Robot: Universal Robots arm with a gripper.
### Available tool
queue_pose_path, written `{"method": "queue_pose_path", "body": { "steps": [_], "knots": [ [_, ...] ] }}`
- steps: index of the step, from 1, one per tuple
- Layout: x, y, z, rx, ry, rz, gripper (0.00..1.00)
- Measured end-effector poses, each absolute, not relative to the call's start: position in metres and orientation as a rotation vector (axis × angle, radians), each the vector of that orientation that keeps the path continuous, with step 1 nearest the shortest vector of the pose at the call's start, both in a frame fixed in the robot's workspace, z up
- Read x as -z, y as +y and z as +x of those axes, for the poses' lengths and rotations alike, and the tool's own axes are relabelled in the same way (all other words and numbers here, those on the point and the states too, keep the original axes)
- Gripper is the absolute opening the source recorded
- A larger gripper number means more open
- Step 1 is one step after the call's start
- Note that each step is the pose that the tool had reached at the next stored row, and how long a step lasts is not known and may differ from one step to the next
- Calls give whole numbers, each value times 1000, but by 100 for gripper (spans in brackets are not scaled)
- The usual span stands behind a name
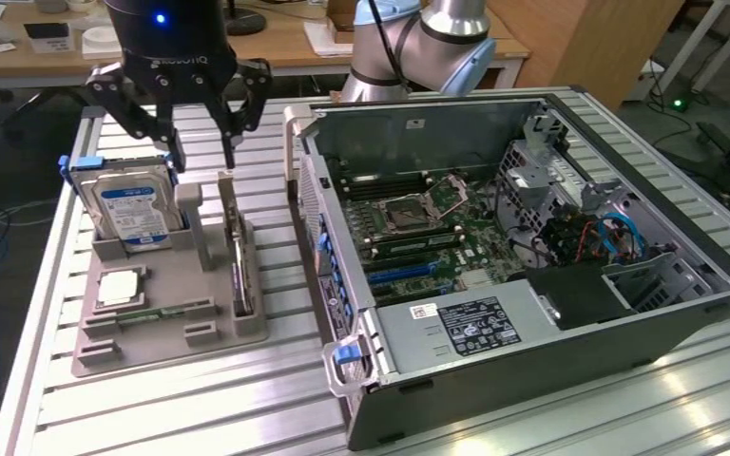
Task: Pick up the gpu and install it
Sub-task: 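Pick up the gpu and move the gpu toward the slot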
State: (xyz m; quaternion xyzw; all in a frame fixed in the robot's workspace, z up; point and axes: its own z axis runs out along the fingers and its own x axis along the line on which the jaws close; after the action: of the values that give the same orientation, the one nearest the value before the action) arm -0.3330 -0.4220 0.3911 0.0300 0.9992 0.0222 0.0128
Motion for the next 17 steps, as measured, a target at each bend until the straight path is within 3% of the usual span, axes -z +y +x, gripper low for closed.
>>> {"method": "queue_pose_path", "body": {
  "steps": [3, 17],
  "knots": [
    [-391, -422, -333, -69, 3114, 93, 59],
    [-390, -422, -333, -71, 3117, -75, 59]
  ]
}}
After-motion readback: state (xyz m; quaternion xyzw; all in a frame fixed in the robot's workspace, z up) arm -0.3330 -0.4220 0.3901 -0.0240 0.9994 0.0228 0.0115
